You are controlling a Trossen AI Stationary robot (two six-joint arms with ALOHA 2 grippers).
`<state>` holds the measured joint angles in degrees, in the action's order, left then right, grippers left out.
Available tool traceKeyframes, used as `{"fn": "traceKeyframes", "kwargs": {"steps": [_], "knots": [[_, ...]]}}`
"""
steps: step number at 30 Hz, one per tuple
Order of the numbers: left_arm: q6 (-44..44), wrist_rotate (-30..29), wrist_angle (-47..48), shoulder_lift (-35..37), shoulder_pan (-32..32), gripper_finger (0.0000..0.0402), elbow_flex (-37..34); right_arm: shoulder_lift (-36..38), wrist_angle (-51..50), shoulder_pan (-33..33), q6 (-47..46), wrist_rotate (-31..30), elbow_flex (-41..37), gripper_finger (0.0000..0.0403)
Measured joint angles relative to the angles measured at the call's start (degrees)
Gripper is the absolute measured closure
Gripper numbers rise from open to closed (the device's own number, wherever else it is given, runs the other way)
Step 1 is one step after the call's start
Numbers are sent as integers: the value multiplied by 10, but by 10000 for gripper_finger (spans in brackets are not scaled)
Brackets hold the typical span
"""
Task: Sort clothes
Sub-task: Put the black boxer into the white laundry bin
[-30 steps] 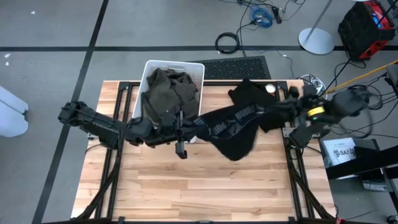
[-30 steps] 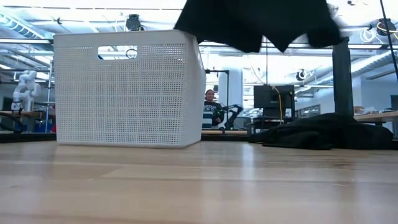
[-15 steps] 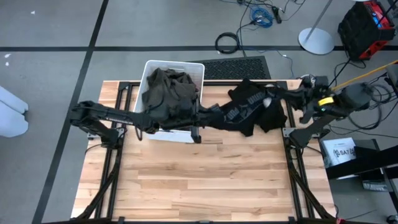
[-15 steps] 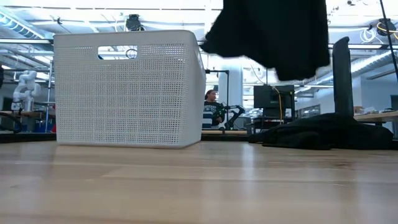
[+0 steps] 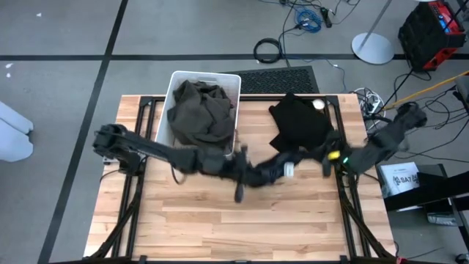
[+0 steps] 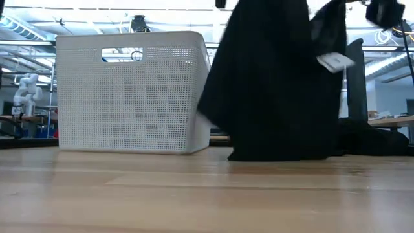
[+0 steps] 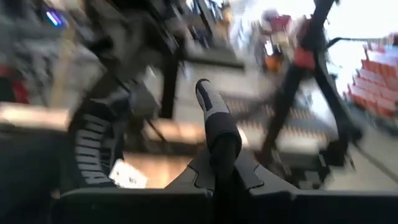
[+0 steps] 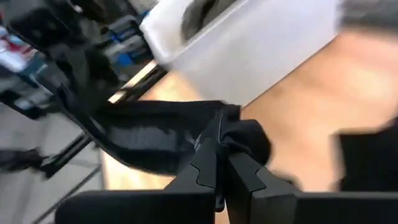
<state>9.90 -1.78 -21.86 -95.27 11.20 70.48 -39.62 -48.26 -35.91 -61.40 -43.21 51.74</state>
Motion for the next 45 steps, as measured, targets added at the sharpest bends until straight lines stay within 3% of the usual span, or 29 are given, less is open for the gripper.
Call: {"fn": "traceKeyframes", "kwargs": {"steps": [4,8,17,23,26,29,36,40,45], "knots": [[2,-13,5,-63,59,391,-1,-32,235,-52,-26,33,-137,403],[3,-80,2,-108,133,394,0,-105,481,-130,-27,15,-219,403],[49,-278,6,-144,249,394,-1,-296,663,-266,-42,-141,-187,403],[113,-416,76,-143,256,394,-1,-352,665,-251,-40,-241,-156,403],[169,-441,152,-143,238,394,-1,-354,627,-219,-56,-248,-155,403],[211,-442,204,-143,220,394,-1,-354,554,-178,-108,-215,-155,403],[213,-433,243,-143,197,394,-1,-354,404,-90,-190,-98,-155,403],[213,-414,202,-158,179,394,-22,-354,379,-51,-179,-55,-155,403],[210,-326,132,-169,145,392,-32,-354,367,-17,-152,-14,-155,403]]}}
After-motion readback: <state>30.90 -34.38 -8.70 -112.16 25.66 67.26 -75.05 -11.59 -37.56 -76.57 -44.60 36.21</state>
